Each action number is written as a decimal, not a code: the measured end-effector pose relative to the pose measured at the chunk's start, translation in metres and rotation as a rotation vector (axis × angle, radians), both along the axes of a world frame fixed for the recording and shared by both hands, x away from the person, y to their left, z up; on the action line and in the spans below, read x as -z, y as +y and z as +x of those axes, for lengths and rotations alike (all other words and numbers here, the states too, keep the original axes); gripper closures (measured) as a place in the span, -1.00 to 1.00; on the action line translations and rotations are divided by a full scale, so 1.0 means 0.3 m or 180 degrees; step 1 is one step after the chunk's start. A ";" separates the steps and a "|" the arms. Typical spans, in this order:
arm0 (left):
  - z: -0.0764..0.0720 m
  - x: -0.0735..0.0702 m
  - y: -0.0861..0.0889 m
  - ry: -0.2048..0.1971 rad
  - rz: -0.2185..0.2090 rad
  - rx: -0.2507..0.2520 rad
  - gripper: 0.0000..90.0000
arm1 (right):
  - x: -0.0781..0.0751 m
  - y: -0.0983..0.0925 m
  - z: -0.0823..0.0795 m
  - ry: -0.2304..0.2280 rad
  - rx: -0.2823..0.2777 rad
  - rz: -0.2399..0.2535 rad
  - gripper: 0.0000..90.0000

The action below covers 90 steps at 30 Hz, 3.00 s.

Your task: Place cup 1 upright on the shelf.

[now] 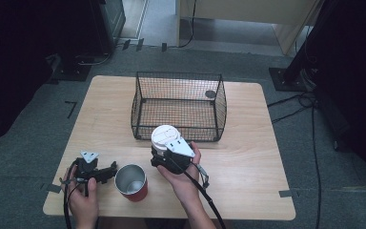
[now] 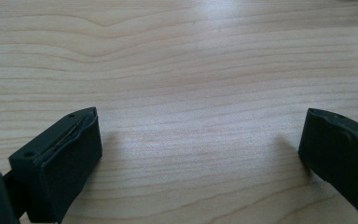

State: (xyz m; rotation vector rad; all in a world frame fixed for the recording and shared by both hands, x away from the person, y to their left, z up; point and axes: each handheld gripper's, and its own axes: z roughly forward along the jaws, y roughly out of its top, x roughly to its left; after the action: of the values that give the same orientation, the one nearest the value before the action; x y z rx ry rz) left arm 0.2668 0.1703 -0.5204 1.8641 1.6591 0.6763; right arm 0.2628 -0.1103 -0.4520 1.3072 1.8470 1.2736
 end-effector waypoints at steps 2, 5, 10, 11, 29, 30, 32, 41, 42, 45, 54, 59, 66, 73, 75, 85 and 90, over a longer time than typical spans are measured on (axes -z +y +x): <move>0.000 0.000 0.000 -0.0004 -0.0003 -0.0002 -1.00 | -0.014 -0.004 -0.009 -0.0062 -0.0002 0.0028 -0.63; 0.000 0.000 0.000 -0.0001 0.0000 0.0000 -1.00 | -0.025 -0.008 -0.013 -0.0100 -0.0016 0.0052 -0.63; 0.000 0.000 0.000 -0.0001 -0.0002 -0.0001 -1.00 | -0.058 -0.021 -0.023 -0.0170 -0.0007 0.0087 -0.63; 0.000 0.000 0.000 0.0001 -0.0002 -0.0002 -1.00 | -0.064 -0.023 -0.024 -0.0171 -0.0007 0.0108 -0.63; 0.000 0.000 0.000 0.0001 -0.0003 -0.0002 -1.00 | -0.148 -0.037 -0.026 -0.0832 -0.0002 0.0173 -0.63; 0.000 0.000 0.000 0.0001 -0.0002 -0.0001 -1.00 | -0.148 -0.037 -0.026 -0.0832 -0.0002 0.0173 -0.63; 0.000 0.000 0.000 0.0002 -0.0002 -0.0002 -1.00 | -0.151 -0.040 -0.024 -0.1028 0.0006 0.0211 -0.63; 0.000 0.000 0.000 0.0002 -0.0002 -0.0001 -1.00 | -0.188 -0.055 -0.018 -0.1406 0.0021 0.0299 -0.63; 0.000 0.000 0.000 0.0002 -0.0002 -0.0001 -1.00 | -0.195 -0.058 -0.016 -0.1433 0.0024 0.0314 -0.63; 0.000 0.000 0.000 0.0002 -0.0003 -0.0002 -1.00 | -0.210 -0.066 -0.007 -0.1485 0.0055 0.0405 -0.63; 0.000 0.000 0.000 0.0002 -0.0003 -0.0001 -1.00 | -0.239 -0.087 0.035 -0.1499 0.0070 0.0487 -0.63; 0.000 0.000 0.000 0.0002 -0.0003 -0.0002 -1.00 | -0.244 -0.101 0.069 -0.1509 0.0164 0.0542 -0.63; 0.000 0.000 0.000 0.0002 -0.0003 -0.0002 -1.00 | -0.260 -0.130 0.124 -0.1490 0.0260 0.0554 -0.63; 0.000 0.000 0.000 0.0004 -0.0004 -0.0001 -1.00 | -0.262 -0.158 0.186 -0.1423 0.0254 0.0664 -0.63; 0.000 0.000 0.000 0.0001 -0.0003 -0.0002 -1.00 | -0.261 -0.166 0.218 -0.1432 0.0244 0.0645 -0.63; 0.000 0.000 0.000 -0.0002 -0.0004 -0.0003 -1.00 | -0.234 -0.200 0.364 -0.1440 0.0362 0.0570 -0.63; 0.000 0.000 0.000 -0.0002 -0.0005 -0.0004 -1.00 | -0.219 -0.214 0.423 -0.1383 0.0409 0.0603 -0.63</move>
State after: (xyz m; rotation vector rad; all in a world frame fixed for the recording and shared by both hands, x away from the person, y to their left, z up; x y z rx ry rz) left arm 0.2668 0.1702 -0.5204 1.8616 1.6600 0.6759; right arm 0.3898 -0.1744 -0.3862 1.1104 1.3491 1.5472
